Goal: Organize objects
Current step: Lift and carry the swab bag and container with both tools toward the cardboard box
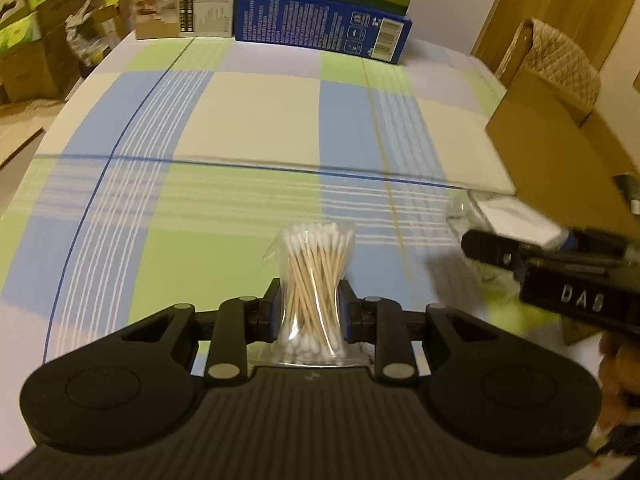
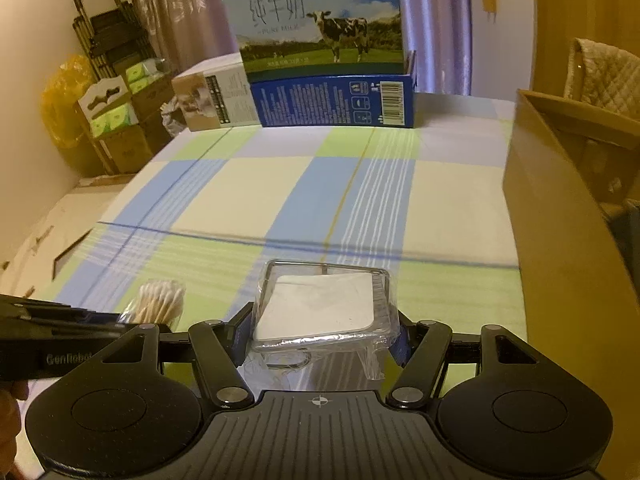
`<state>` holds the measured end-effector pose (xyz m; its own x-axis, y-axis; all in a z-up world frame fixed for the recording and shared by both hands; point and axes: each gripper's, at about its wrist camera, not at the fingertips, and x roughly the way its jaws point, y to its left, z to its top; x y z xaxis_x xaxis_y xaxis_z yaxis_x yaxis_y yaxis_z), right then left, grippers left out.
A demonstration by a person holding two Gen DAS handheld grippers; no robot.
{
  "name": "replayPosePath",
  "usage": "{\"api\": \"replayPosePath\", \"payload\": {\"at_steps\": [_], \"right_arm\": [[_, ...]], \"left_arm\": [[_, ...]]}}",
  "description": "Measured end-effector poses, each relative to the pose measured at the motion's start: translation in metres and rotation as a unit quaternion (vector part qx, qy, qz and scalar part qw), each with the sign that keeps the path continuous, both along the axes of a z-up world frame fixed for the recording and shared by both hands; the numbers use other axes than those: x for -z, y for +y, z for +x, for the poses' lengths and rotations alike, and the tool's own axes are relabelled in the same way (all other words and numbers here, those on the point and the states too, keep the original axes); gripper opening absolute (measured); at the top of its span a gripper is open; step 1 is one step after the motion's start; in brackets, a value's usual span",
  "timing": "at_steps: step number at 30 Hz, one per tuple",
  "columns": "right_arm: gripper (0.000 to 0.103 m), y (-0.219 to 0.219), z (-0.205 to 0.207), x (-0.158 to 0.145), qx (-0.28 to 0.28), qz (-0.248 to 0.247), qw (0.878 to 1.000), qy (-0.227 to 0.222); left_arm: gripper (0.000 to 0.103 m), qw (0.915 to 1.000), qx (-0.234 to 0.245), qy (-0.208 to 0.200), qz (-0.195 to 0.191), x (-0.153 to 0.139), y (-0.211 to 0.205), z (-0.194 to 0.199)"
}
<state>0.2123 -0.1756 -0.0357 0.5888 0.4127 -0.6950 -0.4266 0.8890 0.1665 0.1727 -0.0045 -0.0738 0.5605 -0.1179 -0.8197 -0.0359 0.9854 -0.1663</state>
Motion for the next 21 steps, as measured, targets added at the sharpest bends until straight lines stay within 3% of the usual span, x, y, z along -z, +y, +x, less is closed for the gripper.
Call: {"api": "replayPosePath", "payload": {"at_steps": [11, 21], "right_arm": [[0.062, -0.024, -0.091, -0.045, 0.018, 0.003, 1.0, -0.015], [0.062, -0.07, -0.138, -0.079, 0.057, 0.005, 0.998, -0.039]], "left_arm": [[0.023, 0.9992, 0.008, -0.037, -0.013, -0.061, -0.019, -0.076], [0.023, 0.9976, 0.015, -0.064, -0.021, -0.098, -0.037, -0.117]]}}
